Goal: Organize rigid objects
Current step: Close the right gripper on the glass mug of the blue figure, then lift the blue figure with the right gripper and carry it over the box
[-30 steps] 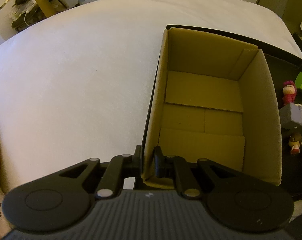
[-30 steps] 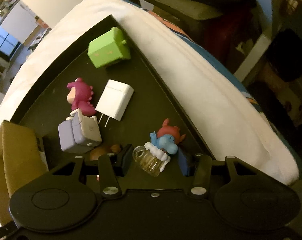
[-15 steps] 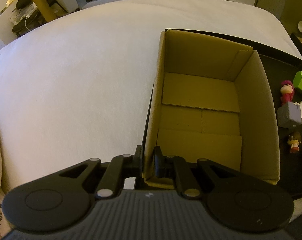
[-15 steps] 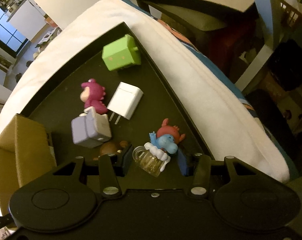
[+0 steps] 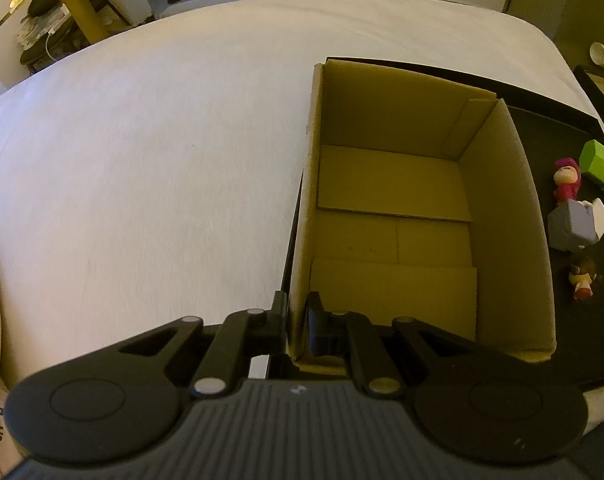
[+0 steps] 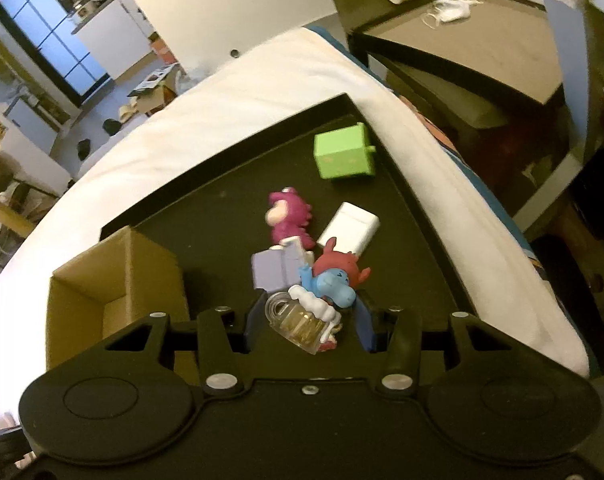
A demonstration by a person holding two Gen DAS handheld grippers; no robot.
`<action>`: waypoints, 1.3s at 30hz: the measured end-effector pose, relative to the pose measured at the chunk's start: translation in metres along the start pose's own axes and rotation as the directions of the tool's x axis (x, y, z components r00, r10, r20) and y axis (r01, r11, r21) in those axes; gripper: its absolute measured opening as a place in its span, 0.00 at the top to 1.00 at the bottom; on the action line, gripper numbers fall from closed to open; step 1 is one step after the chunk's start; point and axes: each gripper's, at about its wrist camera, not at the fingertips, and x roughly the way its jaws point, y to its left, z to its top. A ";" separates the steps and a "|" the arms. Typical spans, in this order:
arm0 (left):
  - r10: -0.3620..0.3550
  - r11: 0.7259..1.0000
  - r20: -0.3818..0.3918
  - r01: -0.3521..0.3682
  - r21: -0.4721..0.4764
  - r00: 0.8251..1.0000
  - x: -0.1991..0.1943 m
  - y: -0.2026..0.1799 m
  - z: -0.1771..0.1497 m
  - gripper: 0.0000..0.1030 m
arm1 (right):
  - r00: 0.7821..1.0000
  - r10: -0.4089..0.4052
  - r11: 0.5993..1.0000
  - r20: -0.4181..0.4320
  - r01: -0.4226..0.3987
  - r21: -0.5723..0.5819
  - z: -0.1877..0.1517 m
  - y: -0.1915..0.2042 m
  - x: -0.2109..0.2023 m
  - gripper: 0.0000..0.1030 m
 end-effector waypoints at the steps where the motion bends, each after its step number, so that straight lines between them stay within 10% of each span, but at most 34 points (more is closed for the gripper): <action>1: -0.001 1.000 0.001 0.001 0.002 1.000 0.000 0.000 0.000 0.92 | 1.000 0.004 1.000 0.002 -0.004 -0.008 0.000 0.003 -0.002 0.56; 39: -0.081 0.997 0.013 0.081 0.019 0.997 0.008 0.016 0.000 0.93 | 0.981 0.192 0.930 0.037 -0.170 -0.325 -0.018 0.129 -0.030 0.56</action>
